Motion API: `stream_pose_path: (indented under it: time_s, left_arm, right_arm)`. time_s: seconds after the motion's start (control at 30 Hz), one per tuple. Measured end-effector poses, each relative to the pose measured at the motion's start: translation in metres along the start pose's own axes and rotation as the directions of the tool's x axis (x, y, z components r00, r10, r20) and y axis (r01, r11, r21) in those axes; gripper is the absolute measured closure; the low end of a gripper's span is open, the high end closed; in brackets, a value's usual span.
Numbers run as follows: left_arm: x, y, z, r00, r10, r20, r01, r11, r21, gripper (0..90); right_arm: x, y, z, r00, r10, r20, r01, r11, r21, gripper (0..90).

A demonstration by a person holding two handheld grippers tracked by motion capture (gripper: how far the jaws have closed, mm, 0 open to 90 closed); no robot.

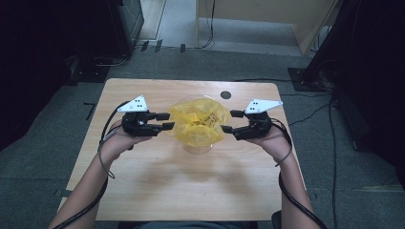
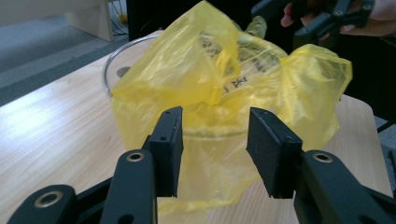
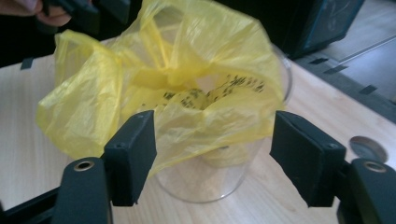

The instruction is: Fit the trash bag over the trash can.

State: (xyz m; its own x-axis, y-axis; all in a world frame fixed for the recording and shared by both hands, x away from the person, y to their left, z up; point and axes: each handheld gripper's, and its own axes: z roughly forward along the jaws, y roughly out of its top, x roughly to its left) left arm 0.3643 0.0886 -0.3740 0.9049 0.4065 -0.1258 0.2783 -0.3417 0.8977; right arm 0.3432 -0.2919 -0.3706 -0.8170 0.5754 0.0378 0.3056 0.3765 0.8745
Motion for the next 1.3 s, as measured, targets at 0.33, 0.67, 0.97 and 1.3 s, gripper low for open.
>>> stream_pose_path:
  time_s: [0.33,0.67,0.97,1.3]
  left_arm:
    - [-0.017,0.007,0.018,0.9995,0.031,0.002,-0.031,0.9995,0.011,51.6]
    - [-0.026,-0.001,0.037,0.9972,0.065,-0.039,-0.063,0.9969,0.047,27.4]
    - [-0.030,-0.005,0.041,0.9935,0.075,-0.086,-0.072,0.9969,0.030,19.4]
    - [-0.021,-0.006,0.033,0.9918,0.051,-0.117,-0.051,0.9987,0.003,19.5]
  right_arm:
    - [0.013,0.011,0.009,0.9986,0.031,-0.043,-0.035,0.9961,-0.081,42.8]
    - [0.031,0.005,0.045,0.9952,-0.010,-0.097,0.011,0.9999,0.007,28.9]
    - [0.037,0.000,0.056,0.9944,-0.104,-0.018,0.105,0.9936,0.043,19.5]
    - [0.032,-0.003,0.052,0.9937,-0.112,0.010,0.111,0.9933,0.030,15.7]
